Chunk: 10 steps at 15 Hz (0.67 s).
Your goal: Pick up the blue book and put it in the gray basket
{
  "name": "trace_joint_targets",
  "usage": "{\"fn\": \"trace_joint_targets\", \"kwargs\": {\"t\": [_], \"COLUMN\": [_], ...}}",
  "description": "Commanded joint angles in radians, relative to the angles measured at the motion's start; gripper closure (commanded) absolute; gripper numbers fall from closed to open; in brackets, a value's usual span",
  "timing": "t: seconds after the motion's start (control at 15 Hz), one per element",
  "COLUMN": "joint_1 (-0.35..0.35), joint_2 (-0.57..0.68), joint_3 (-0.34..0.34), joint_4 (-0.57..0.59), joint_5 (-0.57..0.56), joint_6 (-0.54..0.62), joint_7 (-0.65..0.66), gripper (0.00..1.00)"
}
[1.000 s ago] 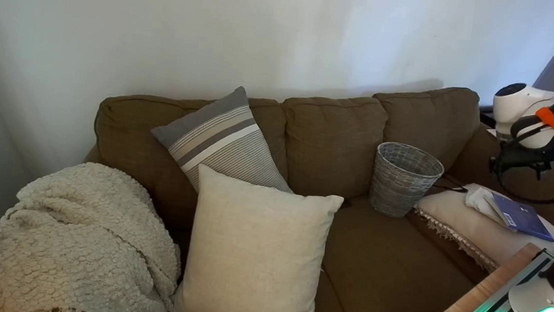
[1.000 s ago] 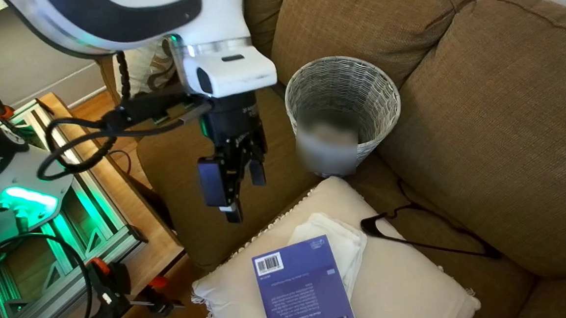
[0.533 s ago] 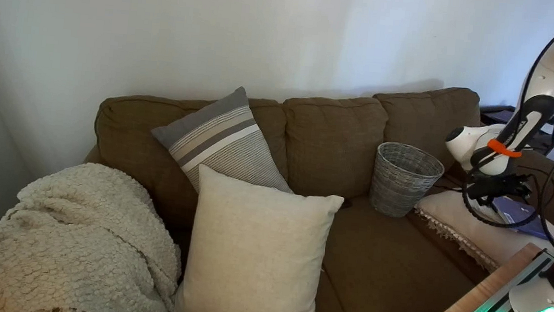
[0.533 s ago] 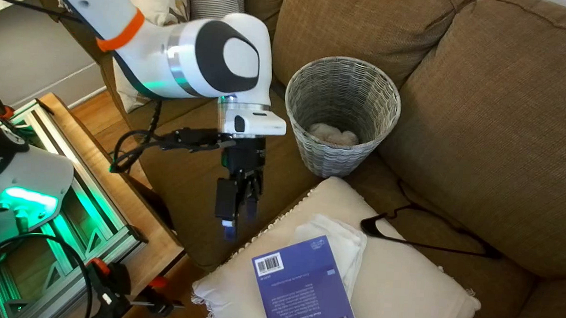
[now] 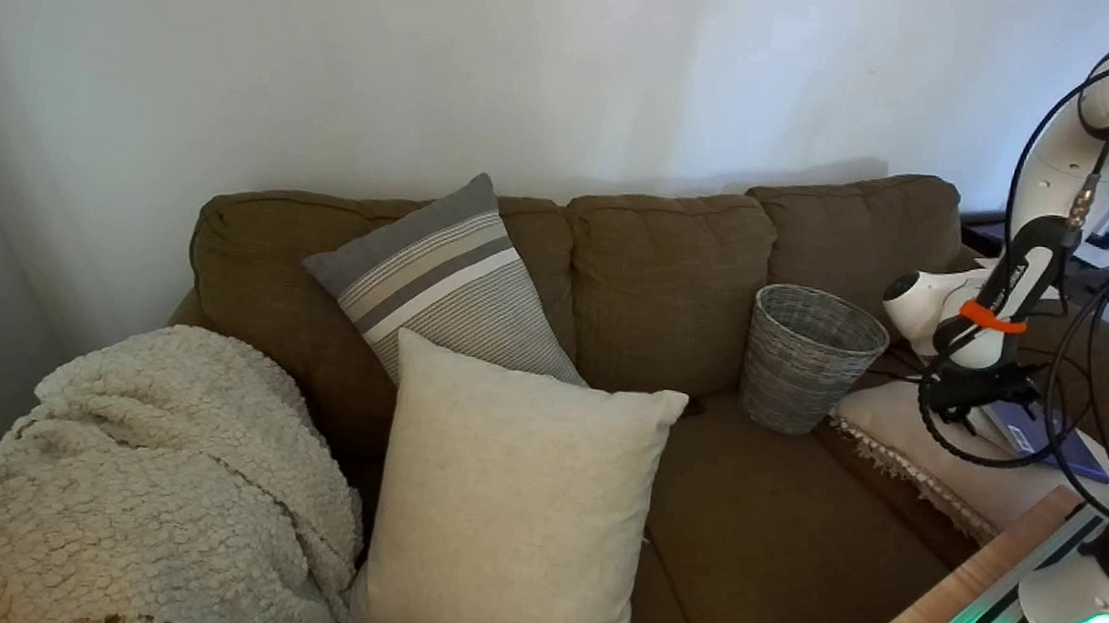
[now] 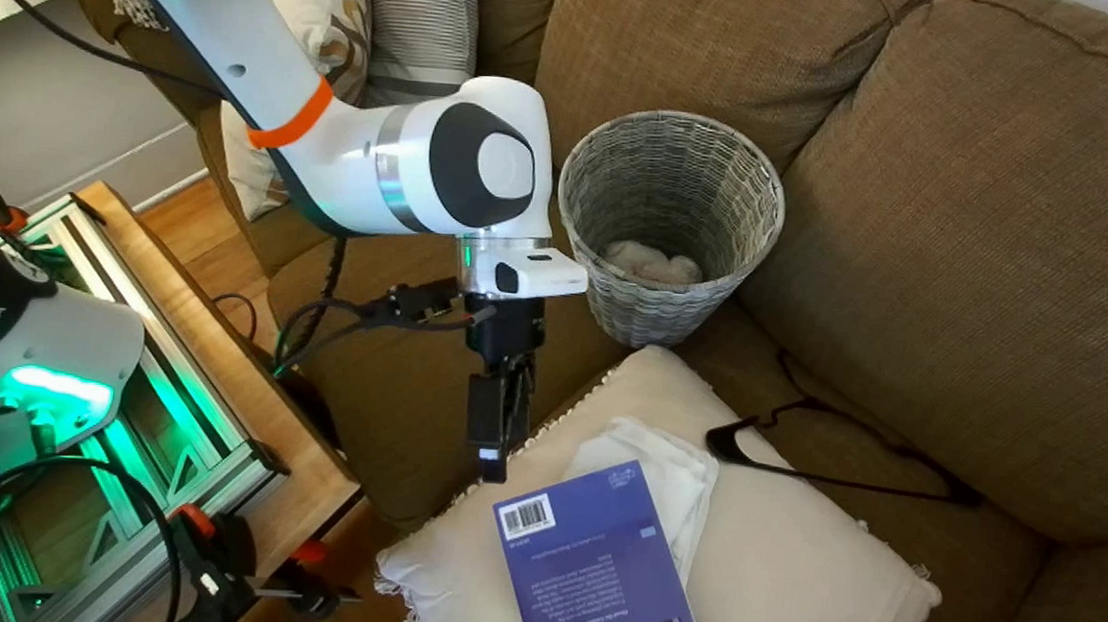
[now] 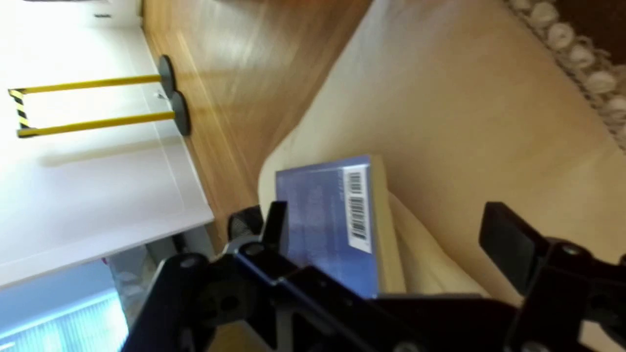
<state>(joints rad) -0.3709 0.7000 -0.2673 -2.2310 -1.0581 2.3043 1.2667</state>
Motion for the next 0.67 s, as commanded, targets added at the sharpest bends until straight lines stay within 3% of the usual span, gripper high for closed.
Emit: {"fn": "trace_joint_targets", "kwargs": {"t": [0.0,0.13,0.6], "joint_1": [0.017,0.036,0.081], "joint_2": [0.061,0.105,0.150], "joint_3": [-0.045,-0.077,-0.154], "joint_4": [-0.001,0.020,0.007], "joint_5": [-0.093,-0.116,-0.115], "joint_6": [0.204,0.246,0.198], "joint_7": [0.042,0.081,0.123], "gripper": [0.00,0.00,0.00]}}
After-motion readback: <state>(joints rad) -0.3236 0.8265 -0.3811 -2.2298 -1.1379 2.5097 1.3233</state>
